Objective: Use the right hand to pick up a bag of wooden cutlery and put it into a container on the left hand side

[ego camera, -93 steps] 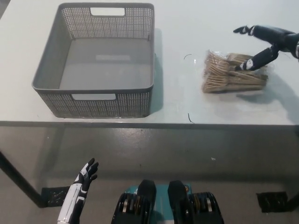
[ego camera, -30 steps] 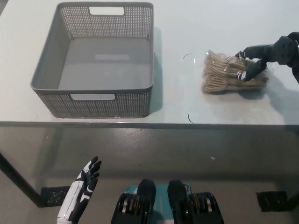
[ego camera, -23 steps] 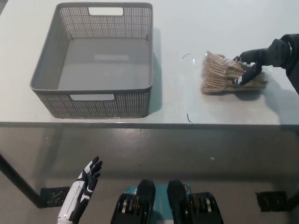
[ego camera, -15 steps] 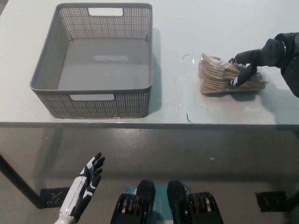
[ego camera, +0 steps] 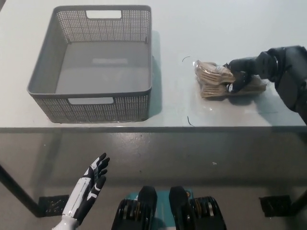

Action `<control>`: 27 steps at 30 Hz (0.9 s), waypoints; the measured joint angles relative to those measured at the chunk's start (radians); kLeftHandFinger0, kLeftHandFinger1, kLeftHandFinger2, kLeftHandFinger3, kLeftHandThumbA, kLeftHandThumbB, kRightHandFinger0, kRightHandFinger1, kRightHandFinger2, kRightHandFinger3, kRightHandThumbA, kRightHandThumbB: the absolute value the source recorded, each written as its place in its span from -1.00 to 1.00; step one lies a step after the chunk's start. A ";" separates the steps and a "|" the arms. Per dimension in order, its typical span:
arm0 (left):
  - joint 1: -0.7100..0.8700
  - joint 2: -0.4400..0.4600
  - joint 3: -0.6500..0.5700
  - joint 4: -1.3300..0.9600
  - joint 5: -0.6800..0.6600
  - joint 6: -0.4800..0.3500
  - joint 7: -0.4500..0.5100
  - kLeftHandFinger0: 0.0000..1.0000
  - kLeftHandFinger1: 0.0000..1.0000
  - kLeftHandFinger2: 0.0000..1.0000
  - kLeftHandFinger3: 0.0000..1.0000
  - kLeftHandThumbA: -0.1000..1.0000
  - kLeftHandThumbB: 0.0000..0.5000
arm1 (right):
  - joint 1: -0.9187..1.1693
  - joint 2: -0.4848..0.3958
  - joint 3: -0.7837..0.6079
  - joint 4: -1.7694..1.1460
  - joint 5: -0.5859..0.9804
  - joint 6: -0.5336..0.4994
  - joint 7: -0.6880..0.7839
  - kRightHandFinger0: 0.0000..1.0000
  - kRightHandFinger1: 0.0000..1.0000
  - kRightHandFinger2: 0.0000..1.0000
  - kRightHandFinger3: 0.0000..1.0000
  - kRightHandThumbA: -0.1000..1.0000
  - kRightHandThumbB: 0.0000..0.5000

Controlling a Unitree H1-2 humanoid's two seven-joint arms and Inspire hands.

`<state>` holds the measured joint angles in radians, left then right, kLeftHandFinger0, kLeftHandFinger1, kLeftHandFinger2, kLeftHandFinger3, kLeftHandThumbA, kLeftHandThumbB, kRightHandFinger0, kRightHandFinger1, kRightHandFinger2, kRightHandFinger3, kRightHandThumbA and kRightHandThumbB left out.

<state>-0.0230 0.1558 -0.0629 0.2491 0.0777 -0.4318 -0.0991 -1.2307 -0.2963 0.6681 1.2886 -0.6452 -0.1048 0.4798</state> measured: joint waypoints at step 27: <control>-0.021 0.000 0.010 0.011 -0.002 0.000 0.001 1.00 1.00 1.00 1.00 0.82 0.55 | 0.078 0.018 -0.341 0.109 0.136 -0.116 -0.471 -1.00 -0.18 0.68 0.80 -1.00 -0.47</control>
<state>-0.0441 0.1562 -0.0528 0.2604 0.0758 -0.4320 -0.0986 -1.1529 -0.2785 0.3274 1.3976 -0.5096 -0.2207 0.0084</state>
